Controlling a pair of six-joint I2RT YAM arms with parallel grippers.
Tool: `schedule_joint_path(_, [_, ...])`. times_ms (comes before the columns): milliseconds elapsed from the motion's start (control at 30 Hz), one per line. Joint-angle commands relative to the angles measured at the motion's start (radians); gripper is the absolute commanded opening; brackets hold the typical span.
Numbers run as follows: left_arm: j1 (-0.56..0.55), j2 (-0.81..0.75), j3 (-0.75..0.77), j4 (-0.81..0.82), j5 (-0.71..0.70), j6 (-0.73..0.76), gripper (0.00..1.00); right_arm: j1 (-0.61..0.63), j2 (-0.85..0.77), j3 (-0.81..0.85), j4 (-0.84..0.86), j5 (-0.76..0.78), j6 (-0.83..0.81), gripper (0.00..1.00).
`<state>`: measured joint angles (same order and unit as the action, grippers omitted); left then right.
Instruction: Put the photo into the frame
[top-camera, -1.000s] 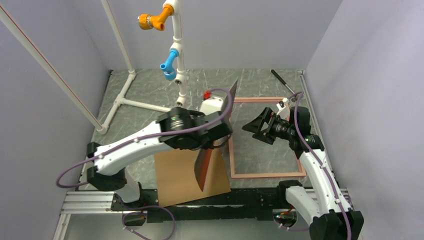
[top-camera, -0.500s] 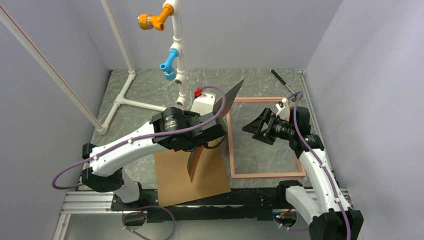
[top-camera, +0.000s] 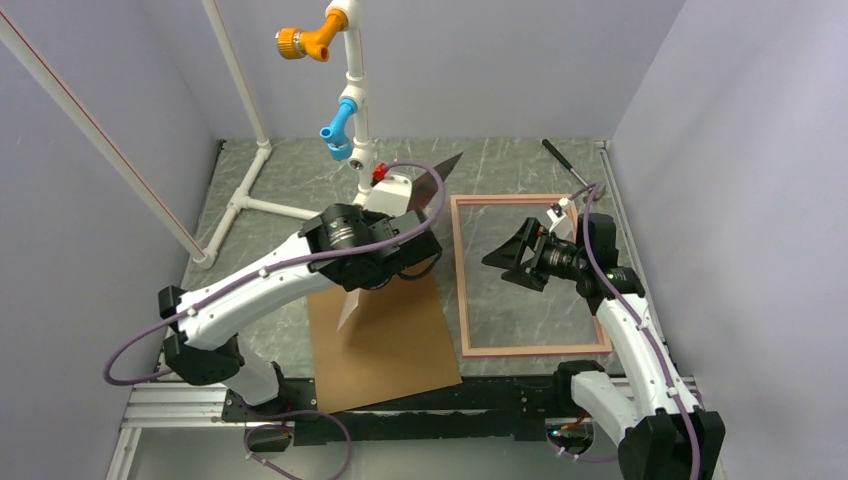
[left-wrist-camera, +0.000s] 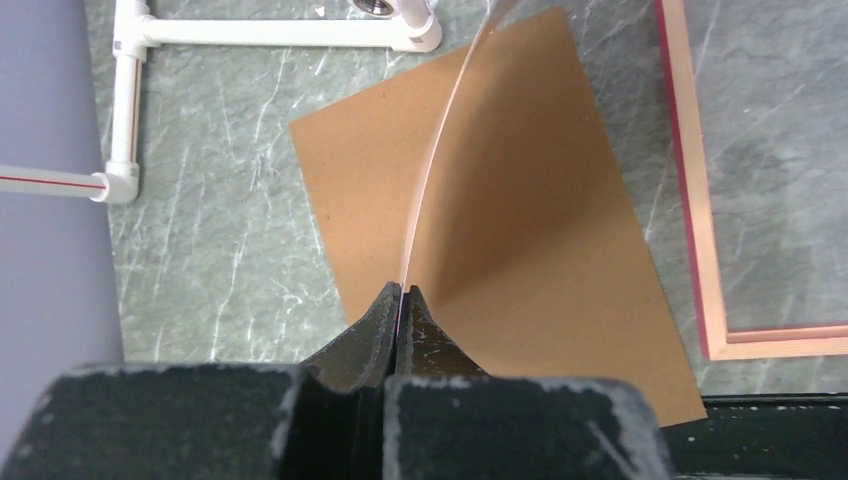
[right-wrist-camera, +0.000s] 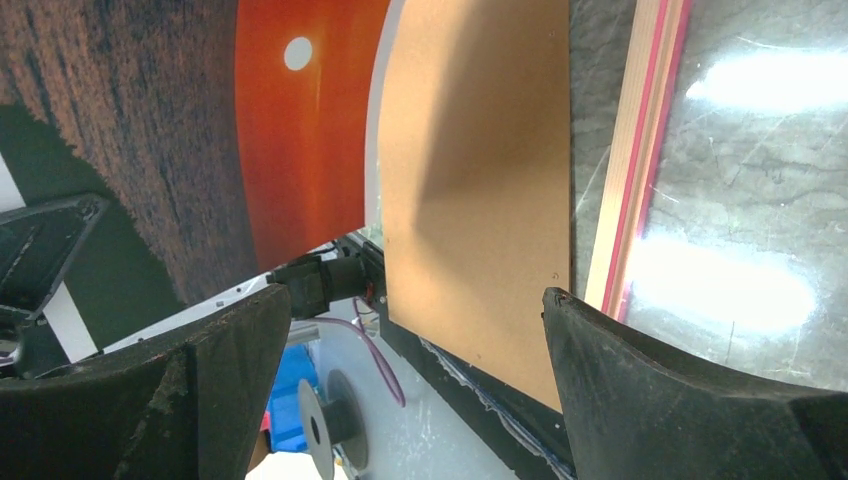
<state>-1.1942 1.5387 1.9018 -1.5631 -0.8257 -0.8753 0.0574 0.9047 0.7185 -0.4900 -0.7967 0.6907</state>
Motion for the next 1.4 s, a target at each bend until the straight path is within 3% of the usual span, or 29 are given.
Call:
schedule_joint_path(0, [-0.002, 0.081, 0.051, -0.004, -0.033, 0.055, 0.0, -0.005, 0.001, -0.008, 0.062, -0.044, 0.005, 0.98])
schedule_joint_path(400, [-0.036, 0.363, 0.166, 0.166, 0.14, 0.16, 0.0, -0.005, 0.033, -0.124, 0.405, -0.155, 0.206, 0.99])
schedule_joint_path(633, [-0.047, 0.438, 0.147, 0.276, 0.235, 0.203, 0.11, -0.006, 0.101, -0.127, 0.484, -0.136, 0.234, 0.98])
schedule_joint_path(867, [-0.056, 0.444, 0.119, 0.34, 0.279, 0.215, 0.2, 0.0, 0.169, -0.178, 0.738, -0.153, 0.392, 0.98])
schedule_joint_path(1033, [-0.056, 0.452, 0.11, 0.366, 0.3, 0.223, 0.22, 0.019, 0.211, -0.165, 0.61, -0.12, 0.333, 0.97])
schedule_joint_path(1133, [-0.056, 0.46, 0.104, 0.349, 0.297, 0.219, 0.33, 0.019, 0.204, -0.159, 0.468, -0.06, 0.226, 0.97])
schedule_joint_path(1200, [-0.052, 0.451, 0.08, 0.352, 0.305, 0.214, 0.47, 0.019, 0.208, -0.171, 0.401, -0.025, 0.17, 0.96])
schedule_joint_path(1367, [-0.019, 0.369, -0.089, 0.494, 0.418, 0.243, 0.69, 0.02, 0.236, -0.244, 0.363, 0.039, 0.087, 0.95])
